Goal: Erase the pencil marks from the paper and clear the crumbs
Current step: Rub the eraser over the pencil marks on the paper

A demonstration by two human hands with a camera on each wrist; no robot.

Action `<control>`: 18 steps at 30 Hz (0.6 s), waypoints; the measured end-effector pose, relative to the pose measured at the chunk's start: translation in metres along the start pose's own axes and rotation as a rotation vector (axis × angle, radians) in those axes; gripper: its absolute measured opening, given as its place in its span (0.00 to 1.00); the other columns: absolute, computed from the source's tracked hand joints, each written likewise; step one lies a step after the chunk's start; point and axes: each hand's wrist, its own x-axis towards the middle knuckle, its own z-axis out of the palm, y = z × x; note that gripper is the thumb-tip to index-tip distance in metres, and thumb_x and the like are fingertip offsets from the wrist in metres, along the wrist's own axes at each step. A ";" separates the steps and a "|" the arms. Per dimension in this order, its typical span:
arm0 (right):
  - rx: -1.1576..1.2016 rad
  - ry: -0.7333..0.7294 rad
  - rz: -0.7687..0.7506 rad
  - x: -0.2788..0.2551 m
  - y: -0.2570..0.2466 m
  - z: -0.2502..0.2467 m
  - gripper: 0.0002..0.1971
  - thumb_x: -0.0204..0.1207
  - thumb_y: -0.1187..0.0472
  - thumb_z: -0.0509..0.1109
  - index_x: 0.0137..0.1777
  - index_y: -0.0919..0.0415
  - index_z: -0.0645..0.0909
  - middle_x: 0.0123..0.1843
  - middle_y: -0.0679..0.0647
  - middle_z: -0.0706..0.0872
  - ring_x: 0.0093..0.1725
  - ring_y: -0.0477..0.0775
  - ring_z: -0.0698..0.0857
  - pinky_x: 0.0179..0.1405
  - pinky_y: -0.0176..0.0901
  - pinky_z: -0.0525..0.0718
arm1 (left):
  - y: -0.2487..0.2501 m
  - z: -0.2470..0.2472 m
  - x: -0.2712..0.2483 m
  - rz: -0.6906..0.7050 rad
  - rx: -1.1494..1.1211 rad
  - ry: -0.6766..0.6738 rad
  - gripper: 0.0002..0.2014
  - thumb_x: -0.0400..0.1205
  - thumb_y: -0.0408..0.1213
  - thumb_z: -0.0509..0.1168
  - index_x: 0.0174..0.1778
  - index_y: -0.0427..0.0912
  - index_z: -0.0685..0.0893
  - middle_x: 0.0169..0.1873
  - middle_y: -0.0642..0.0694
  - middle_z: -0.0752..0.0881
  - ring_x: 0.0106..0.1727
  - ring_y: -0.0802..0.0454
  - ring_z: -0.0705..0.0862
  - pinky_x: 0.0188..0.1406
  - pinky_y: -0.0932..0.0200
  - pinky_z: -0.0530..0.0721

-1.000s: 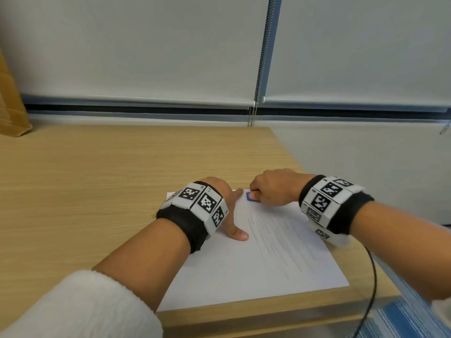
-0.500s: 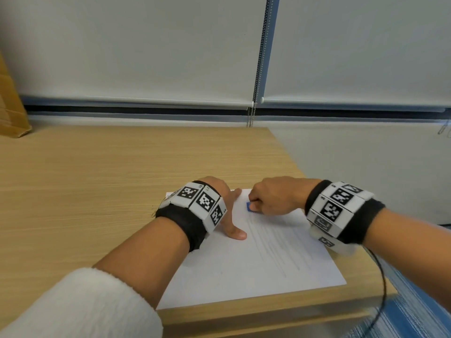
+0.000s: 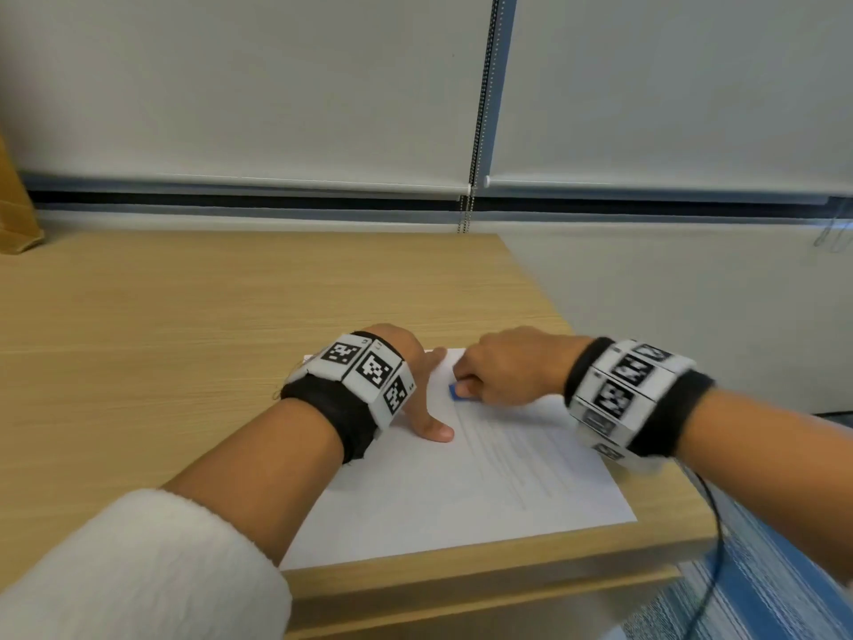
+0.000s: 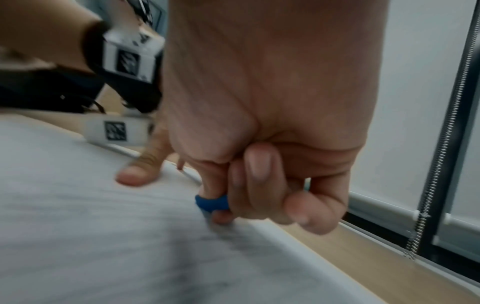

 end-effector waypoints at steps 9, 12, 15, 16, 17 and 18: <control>-0.011 -0.046 -0.036 -0.020 -0.009 0.007 0.13 0.85 0.47 0.54 0.44 0.52 0.73 0.33 0.46 0.74 0.32 0.49 0.73 0.31 0.44 0.67 | 0.003 -0.003 -0.003 -0.011 0.032 -0.012 0.56 0.70 0.75 0.62 0.84 0.59 0.36 0.84 0.47 0.57 0.78 0.42 0.68 0.66 0.50 0.74; 0.012 0.030 0.005 -0.002 -0.007 0.000 0.14 0.85 0.47 0.54 0.43 0.53 0.73 0.32 0.46 0.74 0.32 0.50 0.74 0.30 0.44 0.68 | 0.003 -0.002 -0.002 -0.013 0.025 -0.032 0.56 0.71 0.75 0.62 0.84 0.58 0.35 0.84 0.47 0.58 0.77 0.43 0.70 0.63 0.51 0.74; 0.028 0.042 0.009 -0.006 -0.009 0.004 0.13 0.85 0.48 0.54 0.44 0.52 0.72 0.33 0.46 0.73 0.34 0.52 0.75 0.32 0.45 0.69 | 0.003 -0.002 -0.003 -0.008 0.037 -0.013 0.56 0.70 0.76 0.62 0.84 0.59 0.35 0.84 0.48 0.60 0.76 0.43 0.71 0.63 0.52 0.75; 0.025 0.013 -0.014 -0.014 -0.011 0.008 0.13 0.85 0.48 0.54 0.45 0.52 0.73 0.33 0.46 0.73 0.34 0.51 0.75 0.33 0.45 0.70 | 0.003 -0.002 -0.003 -0.008 0.038 -0.008 0.56 0.70 0.76 0.62 0.84 0.59 0.35 0.84 0.47 0.59 0.77 0.43 0.70 0.63 0.51 0.74; 0.022 -0.021 -0.041 -0.023 -0.013 0.011 0.12 0.85 0.47 0.54 0.45 0.52 0.73 0.34 0.46 0.74 0.34 0.52 0.75 0.34 0.45 0.70 | 0.003 -0.002 -0.003 -0.008 0.035 -0.009 0.56 0.70 0.75 0.62 0.84 0.59 0.36 0.84 0.47 0.58 0.77 0.42 0.69 0.64 0.51 0.74; 0.016 -0.052 -0.064 -0.030 -0.015 0.012 0.12 0.85 0.47 0.53 0.45 0.51 0.73 0.34 0.46 0.74 0.35 0.52 0.76 0.34 0.45 0.69 | 0.004 -0.002 -0.003 -0.009 0.032 -0.012 0.56 0.70 0.75 0.63 0.84 0.59 0.36 0.84 0.47 0.58 0.78 0.42 0.68 0.64 0.51 0.74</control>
